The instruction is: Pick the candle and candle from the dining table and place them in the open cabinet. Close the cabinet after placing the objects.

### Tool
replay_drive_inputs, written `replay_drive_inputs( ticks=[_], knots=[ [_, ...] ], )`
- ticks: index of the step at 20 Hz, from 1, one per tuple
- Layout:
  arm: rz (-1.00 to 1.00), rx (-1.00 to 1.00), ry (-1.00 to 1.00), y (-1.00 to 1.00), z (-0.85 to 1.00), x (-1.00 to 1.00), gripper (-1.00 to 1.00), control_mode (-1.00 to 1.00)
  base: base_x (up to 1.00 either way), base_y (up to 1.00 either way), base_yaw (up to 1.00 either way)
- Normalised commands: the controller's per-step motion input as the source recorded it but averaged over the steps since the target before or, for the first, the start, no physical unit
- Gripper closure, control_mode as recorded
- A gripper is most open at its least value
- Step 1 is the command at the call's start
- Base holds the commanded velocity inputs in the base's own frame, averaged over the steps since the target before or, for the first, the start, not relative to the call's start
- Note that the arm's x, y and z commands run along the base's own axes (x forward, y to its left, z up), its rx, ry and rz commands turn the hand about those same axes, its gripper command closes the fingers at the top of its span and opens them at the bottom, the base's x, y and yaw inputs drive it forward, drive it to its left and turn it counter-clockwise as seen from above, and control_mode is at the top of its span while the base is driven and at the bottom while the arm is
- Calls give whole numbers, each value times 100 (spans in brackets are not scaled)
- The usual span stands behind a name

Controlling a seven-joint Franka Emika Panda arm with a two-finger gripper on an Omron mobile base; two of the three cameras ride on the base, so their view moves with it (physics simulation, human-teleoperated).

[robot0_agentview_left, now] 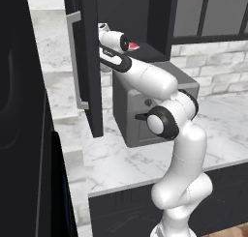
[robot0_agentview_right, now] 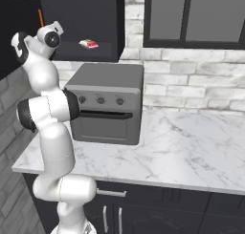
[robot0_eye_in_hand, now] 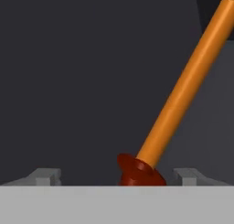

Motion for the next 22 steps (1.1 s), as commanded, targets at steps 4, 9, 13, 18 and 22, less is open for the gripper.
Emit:
replay_drive_inputs(
  ticks=[4,9,13,18,22],
  knots=[
    [0,0,-15,0,3,0,-100,-100,0,0,0],
    [0,0,-14,-7,9,0,-100,-100,0,0,0],
    [0,4,-9,-28,31,0,-100,-100,0,0,0],
    [0,12,-3,-32,64,-27,-100,-100,0,0,0],
    [0,17,4,-55,46,-60,-100,-100,0,0,0]
  ],
)
